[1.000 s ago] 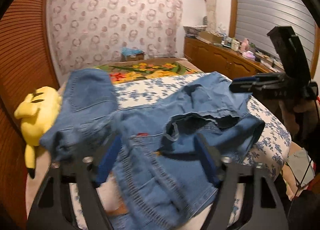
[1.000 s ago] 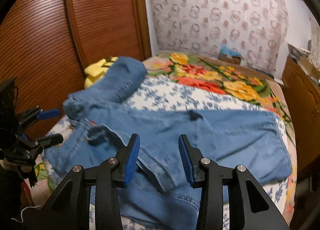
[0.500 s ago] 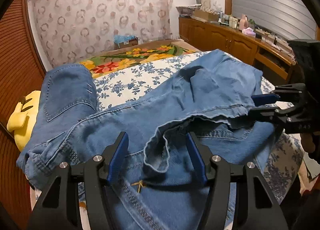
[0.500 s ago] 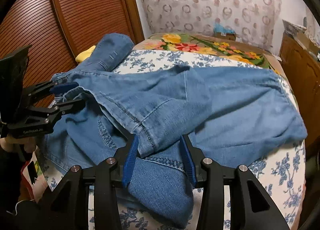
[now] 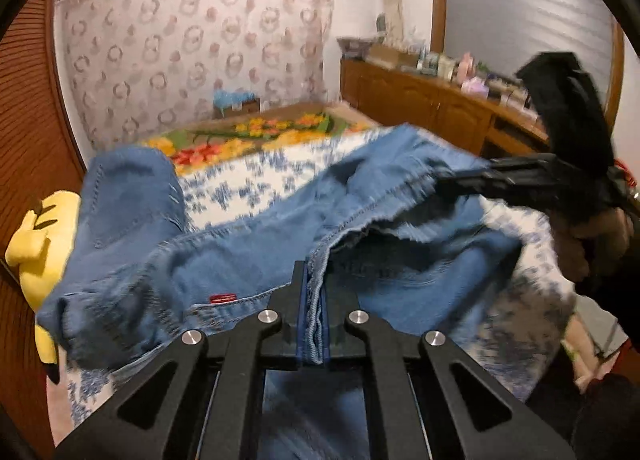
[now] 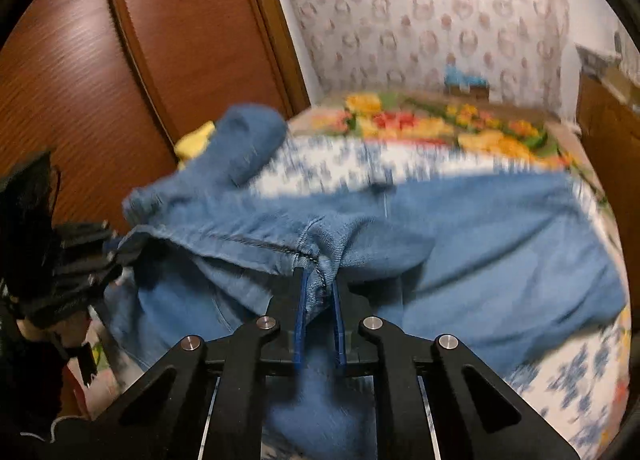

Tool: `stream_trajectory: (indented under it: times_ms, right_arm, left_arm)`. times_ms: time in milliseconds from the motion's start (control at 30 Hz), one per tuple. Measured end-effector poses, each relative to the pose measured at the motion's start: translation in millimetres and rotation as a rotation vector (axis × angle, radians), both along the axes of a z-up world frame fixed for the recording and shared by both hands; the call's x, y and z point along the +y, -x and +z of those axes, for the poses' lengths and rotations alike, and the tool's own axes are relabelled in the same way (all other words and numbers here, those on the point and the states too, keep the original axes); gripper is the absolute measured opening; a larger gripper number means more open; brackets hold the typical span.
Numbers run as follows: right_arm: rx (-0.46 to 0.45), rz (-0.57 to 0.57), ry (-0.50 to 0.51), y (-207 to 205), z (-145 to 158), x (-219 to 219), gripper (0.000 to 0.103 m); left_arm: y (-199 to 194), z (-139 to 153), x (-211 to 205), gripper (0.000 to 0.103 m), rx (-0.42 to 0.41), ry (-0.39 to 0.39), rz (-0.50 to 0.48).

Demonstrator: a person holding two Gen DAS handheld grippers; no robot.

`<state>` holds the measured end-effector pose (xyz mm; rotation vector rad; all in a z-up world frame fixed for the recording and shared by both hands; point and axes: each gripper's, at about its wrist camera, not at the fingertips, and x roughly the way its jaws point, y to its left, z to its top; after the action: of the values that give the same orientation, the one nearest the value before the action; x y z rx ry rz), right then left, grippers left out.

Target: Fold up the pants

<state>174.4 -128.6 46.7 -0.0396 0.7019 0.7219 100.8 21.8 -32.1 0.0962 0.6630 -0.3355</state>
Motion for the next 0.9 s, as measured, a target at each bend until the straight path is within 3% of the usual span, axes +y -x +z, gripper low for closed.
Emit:
stream_trajectory:
  times_ms: [200,367,500,600,733,900]
  right_arm:
    - [-0.136,0.078,-0.025,11.5,64.0,32.4,0.010]
    - [-0.189,0.180,-0.005,17.4,82.8,86.2,0.010]
    - [-0.183,0.244,0.002,6.7,77.5,134.5,0.009]
    - [-0.169,0.281,0.031,-21.1,56.2,168.3,0.009]
    - [-0.128,0.310,0.072,-46.0,29.7,199.9,0.009]
    - [-0.106,0.332,0.092,-61.9,20.0,225.2,0.009]
  left_arm:
    - [45.5,28.0,25.6,0.006,-0.058,0.064,0.033]
    - [77.0,28.2,50.7,0.006,-0.065,0.099,0.089]
    - [90.0,13.6,67.2,0.006,-0.033,0.114,0.127]
    - [90.9,-6.0,77.6,0.006,0.018,0.122,0.162]
    - [92.0,-24.7,85.4,0.006,0.058,0.139,0.187]
    - [93.4,-34.1,88.5,0.006,0.078,0.138,0.200]
